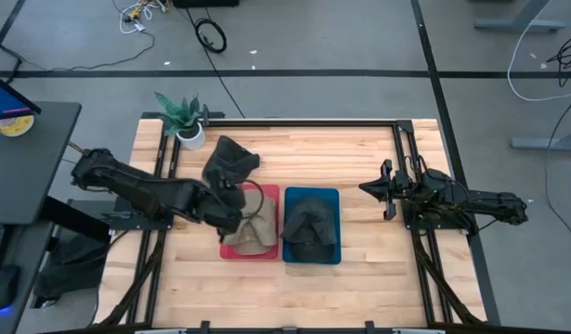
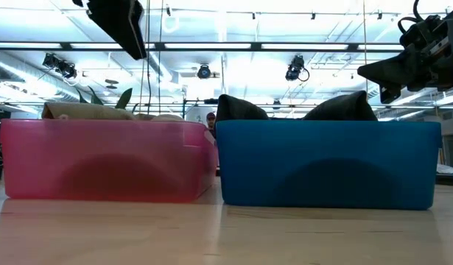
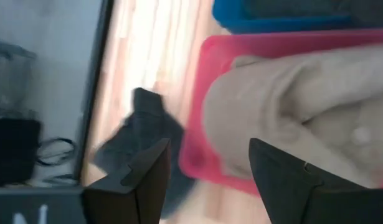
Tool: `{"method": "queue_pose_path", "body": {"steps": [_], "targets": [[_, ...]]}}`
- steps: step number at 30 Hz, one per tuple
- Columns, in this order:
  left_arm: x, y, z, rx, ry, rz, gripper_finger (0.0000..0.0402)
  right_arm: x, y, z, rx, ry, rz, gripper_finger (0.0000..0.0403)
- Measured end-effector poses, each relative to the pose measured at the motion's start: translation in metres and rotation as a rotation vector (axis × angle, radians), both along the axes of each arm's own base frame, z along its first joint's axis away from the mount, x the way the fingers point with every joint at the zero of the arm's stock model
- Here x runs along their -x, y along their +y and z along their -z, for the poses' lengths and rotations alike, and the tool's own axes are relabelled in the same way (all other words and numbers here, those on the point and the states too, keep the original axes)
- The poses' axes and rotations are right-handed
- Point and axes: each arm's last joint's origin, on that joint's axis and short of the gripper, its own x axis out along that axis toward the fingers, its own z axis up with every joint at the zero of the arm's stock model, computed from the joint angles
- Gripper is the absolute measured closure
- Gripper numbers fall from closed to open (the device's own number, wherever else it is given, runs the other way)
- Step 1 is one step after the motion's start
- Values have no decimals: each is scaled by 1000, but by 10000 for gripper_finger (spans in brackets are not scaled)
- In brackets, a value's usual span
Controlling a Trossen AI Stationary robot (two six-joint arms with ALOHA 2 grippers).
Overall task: Pick & Place hat
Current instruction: Put the black cap into the blue bin
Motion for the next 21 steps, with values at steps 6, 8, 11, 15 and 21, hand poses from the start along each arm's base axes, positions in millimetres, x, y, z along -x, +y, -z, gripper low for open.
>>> {"method": "queue_pose_path", "body": {"steps": [6,8,11,15,21], "targets": [[5,17,-5,-95,71,22,179,0,0,0,0,0,0,394],[3,25,-4,-115,100,28,179,0,0,0,0,0,0,394],[0,41,-4,-114,137,33,179,0,0,0,0,0,0,394],[-5,65,-4,-60,165,44,179,0,0,0,0,0,0,394],[-10,103,-4,60,155,79,179,0,0,0,0,0,0,394]]}}
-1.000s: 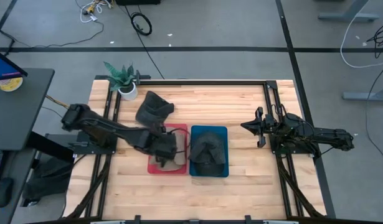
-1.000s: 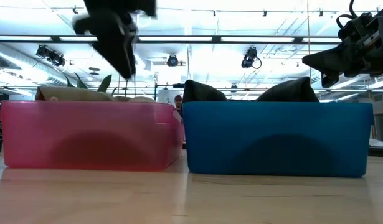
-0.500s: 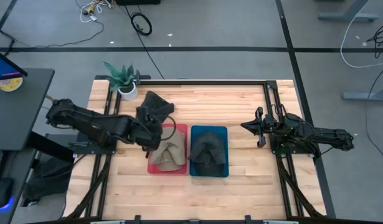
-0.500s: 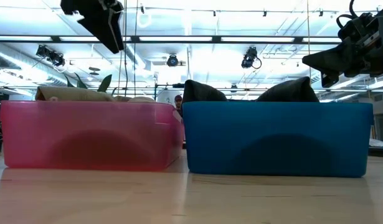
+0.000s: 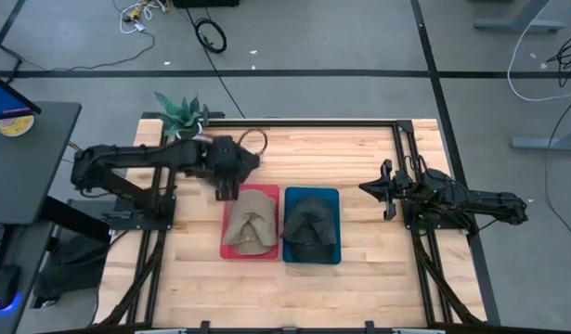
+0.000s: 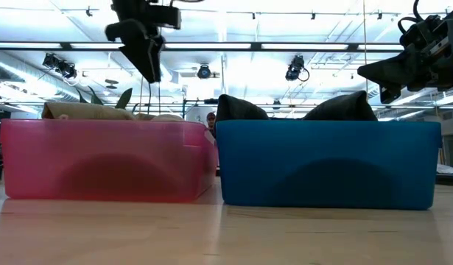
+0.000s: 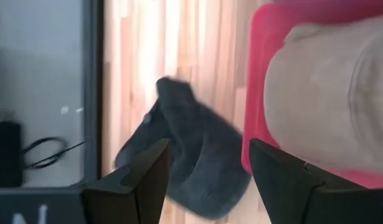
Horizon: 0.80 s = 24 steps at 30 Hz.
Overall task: Pick & Place hat
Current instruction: Put the black cap into the blue bin
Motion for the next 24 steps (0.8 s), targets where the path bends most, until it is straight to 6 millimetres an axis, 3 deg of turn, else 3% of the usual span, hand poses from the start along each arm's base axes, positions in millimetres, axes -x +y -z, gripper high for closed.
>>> {"method": "queue_pose_path", "body": {"steps": [6,17,24], "targets": [[8,32,19,95,-13,78,179,0,0,0,0,0,0,394],[45,86,101,111,54,-1,179,0,0,0,0,0,0,394],[70,112,115,198,37,-82,179,0,0,0,0,0,0,394]]}}
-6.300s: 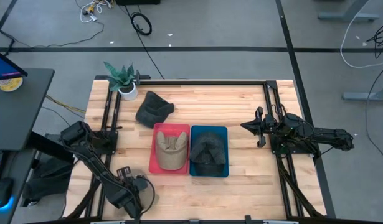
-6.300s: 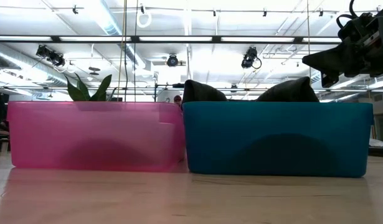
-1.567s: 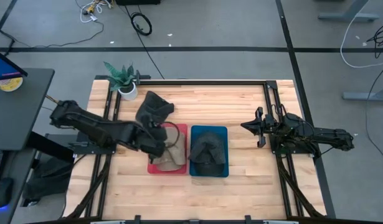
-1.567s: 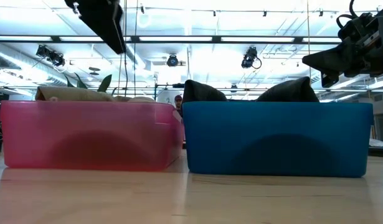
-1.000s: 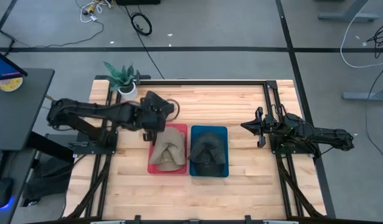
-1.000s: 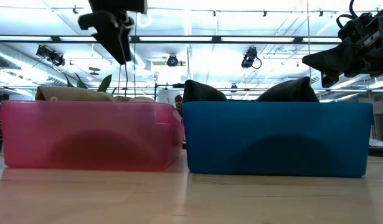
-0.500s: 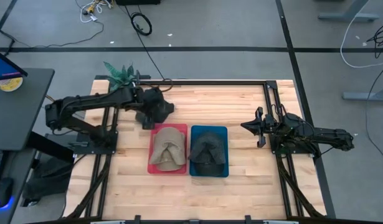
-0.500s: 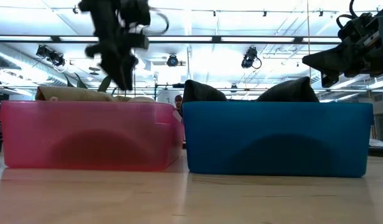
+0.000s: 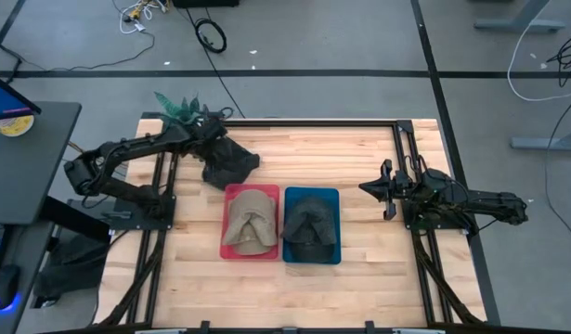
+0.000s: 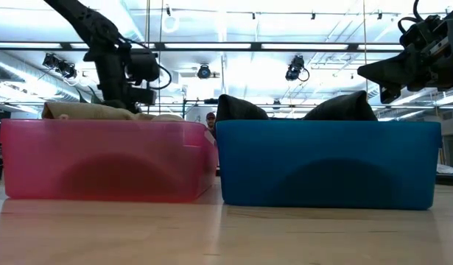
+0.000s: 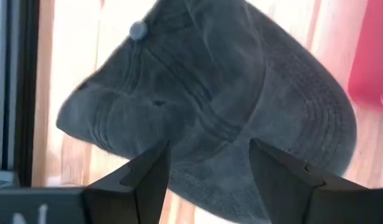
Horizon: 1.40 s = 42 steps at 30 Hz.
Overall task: Pick & Place hat
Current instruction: Put the black cap into the blue bin
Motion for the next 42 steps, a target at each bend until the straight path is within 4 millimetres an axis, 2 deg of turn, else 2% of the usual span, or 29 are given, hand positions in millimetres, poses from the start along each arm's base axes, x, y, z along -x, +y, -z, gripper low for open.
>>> {"method": "queue_pose_path", "body": {"steps": [6,13,22,27,33,42], "targets": [[0,8,2,2,-58,-11,180,0,0,0,0,0,0,394],[-2,7,4,9,-53,20,180,0,0,0,0,0,0,394],[-11,15,35,88,46,19,187,0,0,0,0,0,0,394],[-14,16,42,106,57,10,240,0,0,0,0,0,0,394],[-14,16,39,123,34,-6,376,0,0,0,0,0,0,394],[-12,17,29,78,-4,-75,394,0,0,0,0,0,0,394]]}}
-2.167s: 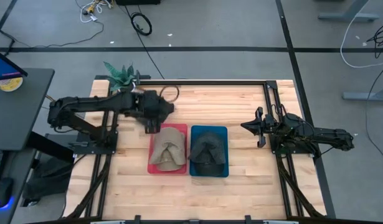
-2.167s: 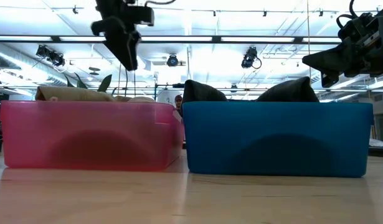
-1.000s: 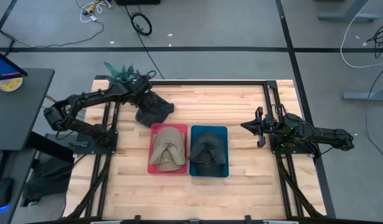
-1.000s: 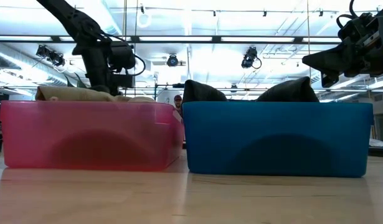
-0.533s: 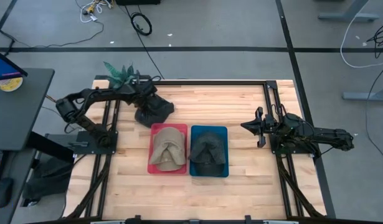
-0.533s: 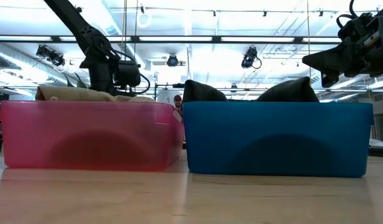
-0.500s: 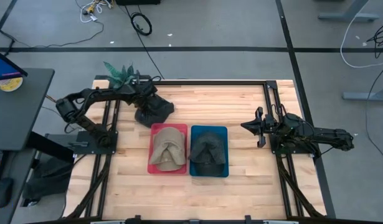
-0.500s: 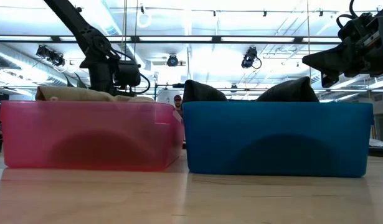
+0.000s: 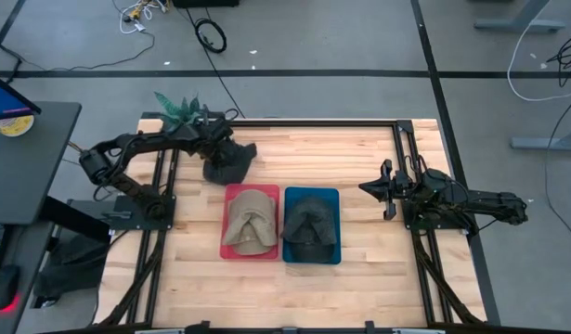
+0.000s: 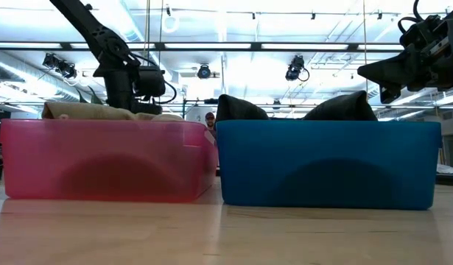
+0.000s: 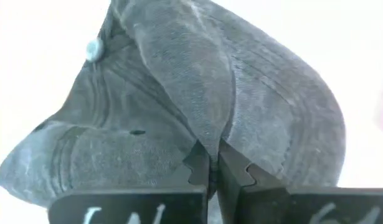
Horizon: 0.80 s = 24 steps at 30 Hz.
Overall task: Pick & Place hat
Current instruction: Put the black cap into the blue bin
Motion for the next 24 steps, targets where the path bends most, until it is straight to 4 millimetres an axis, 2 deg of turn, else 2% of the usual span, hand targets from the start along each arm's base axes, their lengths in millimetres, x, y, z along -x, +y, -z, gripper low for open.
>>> {"method": "queue_pose_path", "body": {"steps": [6,11,17,24], "targets": [[-5,5,-31,-84,-75,-66,395,0,0,0,0,0,0,394],[-14,-2,-63,-128,-179,-90,395,0,0,0,0,0,0,394],[-36,-26,-94,-139,-299,-42,395,0,0,0,0,0,0,394],[-64,-69,-117,-162,-388,-8,395,0,0,0,0,0,0,394]]}}
